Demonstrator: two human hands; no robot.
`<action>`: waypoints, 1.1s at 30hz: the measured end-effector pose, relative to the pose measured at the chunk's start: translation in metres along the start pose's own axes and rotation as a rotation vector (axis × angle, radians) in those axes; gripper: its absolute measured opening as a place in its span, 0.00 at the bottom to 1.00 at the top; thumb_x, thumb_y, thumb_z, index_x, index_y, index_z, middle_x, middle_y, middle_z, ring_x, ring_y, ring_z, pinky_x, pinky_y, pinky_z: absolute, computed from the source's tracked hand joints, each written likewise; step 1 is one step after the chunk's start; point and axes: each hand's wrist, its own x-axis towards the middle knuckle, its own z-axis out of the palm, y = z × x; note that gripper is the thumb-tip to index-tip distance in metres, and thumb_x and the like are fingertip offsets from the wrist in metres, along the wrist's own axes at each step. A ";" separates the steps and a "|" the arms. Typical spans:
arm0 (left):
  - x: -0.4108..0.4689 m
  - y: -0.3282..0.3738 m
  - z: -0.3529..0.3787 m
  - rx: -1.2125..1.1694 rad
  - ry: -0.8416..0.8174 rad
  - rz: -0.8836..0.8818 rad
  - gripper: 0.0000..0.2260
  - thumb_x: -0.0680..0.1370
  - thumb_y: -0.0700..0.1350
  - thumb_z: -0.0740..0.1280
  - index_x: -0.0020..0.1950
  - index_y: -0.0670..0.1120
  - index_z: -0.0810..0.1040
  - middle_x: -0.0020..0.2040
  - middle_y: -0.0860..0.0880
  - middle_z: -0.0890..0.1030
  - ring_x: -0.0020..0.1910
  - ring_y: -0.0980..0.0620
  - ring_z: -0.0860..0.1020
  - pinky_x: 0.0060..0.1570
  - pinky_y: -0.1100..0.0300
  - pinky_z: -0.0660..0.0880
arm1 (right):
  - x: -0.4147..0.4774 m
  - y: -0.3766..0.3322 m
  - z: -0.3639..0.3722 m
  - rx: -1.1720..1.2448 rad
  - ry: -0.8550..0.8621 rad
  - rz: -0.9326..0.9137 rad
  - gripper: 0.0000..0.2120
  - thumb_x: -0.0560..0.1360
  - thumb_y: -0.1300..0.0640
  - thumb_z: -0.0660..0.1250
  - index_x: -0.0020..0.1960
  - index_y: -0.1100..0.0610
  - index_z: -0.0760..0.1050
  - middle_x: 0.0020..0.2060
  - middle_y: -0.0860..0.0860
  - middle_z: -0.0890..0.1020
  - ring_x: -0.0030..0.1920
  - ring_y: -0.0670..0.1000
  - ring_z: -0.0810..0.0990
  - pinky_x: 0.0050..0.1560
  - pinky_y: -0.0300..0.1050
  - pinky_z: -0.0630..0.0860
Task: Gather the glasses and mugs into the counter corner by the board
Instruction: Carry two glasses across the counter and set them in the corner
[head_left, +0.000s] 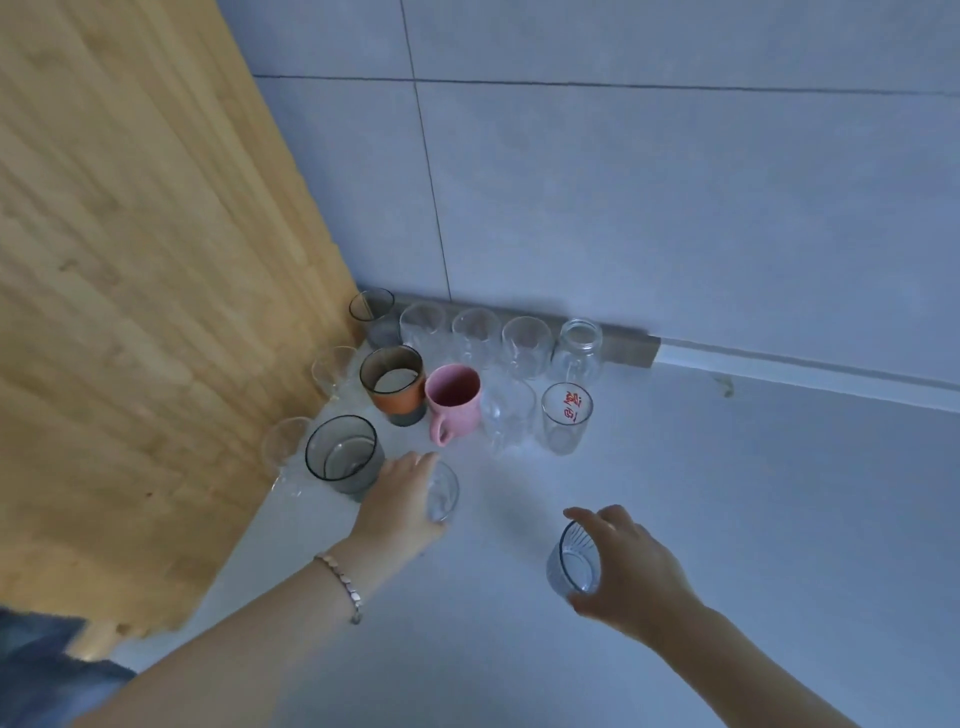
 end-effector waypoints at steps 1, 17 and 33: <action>0.009 -0.006 0.000 0.022 -0.029 0.027 0.32 0.70 0.48 0.72 0.70 0.44 0.64 0.65 0.46 0.71 0.65 0.45 0.68 0.64 0.56 0.68 | 0.004 -0.007 0.004 0.016 0.016 0.028 0.41 0.67 0.47 0.70 0.74 0.43 0.53 0.65 0.47 0.68 0.63 0.50 0.72 0.58 0.42 0.73; 0.056 -0.049 0.006 0.236 -0.023 0.296 0.45 0.75 0.56 0.65 0.76 0.45 0.34 0.67 0.45 0.66 0.64 0.46 0.67 0.65 0.59 0.68 | 0.097 -0.103 0.040 0.058 0.153 0.225 0.38 0.69 0.48 0.70 0.73 0.51 0.56 0.67 0.50 0.67 0.64 0.54 0.70 0.60 0.46 0.72; 0.043 0.016 -0.032 0.255 -0.103 0.568 0.24 0.73 0.52 0.58 0.66 0.42 0.70 0.69 0.45 0.69 0.70 0.44 0.65 0.66 0.51 0.64 | 0.043 -0.015 0.014 0.004 -0.164 0.407 0.23 0.73 0.50 0.66 0.67 0.51 0.68 0.64 0.49 0.75 0.66 0.50 0.72 0.64 0.45 0.69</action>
